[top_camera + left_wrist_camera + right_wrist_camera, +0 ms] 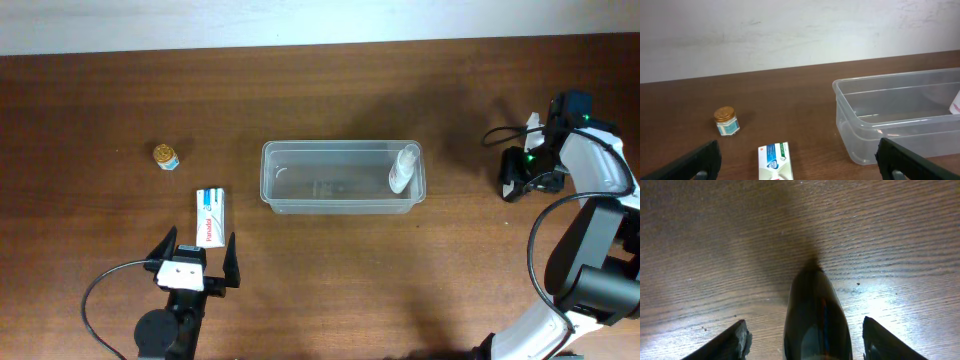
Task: Pack container
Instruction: 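Lower the right gripper and grasp the dark brown bottle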
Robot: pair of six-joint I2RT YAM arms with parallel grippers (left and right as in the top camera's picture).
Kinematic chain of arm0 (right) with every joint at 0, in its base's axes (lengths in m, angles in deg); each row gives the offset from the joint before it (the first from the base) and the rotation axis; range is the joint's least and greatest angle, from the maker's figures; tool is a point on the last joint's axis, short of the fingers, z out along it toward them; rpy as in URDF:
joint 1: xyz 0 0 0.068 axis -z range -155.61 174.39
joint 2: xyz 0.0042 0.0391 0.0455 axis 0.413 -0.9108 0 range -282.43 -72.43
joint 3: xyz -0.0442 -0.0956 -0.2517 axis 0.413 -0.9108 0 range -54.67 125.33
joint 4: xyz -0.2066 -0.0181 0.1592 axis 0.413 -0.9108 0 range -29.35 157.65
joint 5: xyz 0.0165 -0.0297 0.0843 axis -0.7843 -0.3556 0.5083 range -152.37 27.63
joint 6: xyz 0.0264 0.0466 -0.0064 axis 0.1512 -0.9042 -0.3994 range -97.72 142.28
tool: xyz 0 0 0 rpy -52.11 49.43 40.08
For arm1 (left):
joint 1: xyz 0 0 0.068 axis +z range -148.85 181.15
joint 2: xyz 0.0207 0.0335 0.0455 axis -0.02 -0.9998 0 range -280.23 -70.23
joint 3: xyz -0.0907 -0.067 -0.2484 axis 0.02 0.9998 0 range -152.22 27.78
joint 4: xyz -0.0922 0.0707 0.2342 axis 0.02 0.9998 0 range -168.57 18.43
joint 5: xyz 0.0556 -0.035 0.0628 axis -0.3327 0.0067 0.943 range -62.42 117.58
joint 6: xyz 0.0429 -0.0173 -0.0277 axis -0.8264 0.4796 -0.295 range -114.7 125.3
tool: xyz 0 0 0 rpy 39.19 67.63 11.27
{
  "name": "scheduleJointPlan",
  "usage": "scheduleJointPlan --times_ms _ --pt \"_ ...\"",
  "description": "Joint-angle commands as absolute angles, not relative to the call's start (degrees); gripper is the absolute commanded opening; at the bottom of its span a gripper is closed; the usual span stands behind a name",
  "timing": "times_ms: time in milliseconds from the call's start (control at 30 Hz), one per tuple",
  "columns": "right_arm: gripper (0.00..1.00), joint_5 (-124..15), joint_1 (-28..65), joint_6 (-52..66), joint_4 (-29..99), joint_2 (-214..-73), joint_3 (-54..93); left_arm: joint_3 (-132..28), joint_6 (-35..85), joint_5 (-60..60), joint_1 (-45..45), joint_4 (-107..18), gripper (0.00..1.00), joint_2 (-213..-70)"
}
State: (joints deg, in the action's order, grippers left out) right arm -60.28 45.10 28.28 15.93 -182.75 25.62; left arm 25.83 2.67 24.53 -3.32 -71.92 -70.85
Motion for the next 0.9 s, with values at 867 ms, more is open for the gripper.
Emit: scheduleJointPlan --times_ms 867 --pt "0.29 -59.2 45.5 27.4 17.4 -183.2 25.1 26.2 1.7 23.9 -3.0 -72.0 0.99 -70.6"
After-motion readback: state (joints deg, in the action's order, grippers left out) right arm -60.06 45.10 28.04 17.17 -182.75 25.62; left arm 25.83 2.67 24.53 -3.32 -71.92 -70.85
